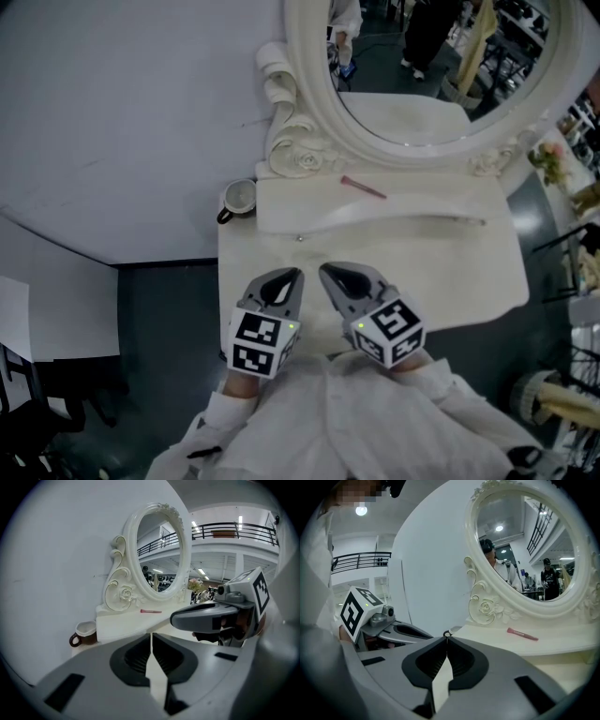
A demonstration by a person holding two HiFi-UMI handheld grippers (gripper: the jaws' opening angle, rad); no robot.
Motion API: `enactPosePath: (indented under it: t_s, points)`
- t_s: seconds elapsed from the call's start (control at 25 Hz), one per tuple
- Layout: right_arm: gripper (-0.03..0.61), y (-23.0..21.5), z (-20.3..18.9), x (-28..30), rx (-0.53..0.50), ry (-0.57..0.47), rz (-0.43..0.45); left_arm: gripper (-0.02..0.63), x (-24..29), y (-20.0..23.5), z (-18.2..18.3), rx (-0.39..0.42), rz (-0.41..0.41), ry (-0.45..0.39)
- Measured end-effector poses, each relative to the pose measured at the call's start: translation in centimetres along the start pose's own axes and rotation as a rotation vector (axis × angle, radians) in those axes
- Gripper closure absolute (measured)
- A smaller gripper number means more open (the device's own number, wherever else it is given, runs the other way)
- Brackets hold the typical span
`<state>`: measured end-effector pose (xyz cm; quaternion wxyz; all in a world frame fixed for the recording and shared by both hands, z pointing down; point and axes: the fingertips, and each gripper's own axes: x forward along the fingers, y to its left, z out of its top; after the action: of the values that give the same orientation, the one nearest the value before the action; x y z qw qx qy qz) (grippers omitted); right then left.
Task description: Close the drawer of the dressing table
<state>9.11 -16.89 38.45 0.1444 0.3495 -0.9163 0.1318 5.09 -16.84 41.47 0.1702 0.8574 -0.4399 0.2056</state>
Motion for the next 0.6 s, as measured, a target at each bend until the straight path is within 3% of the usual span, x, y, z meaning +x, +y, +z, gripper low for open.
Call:
enactPosePath:
  t_s: [0.6]
  points:
    - [0.571, -0.2, -1.2, -0.2, 0.006, 0.033, -0.007, 0.604, 0.3, -0.3, -1.1, 0.009, -0.008, 0.05]
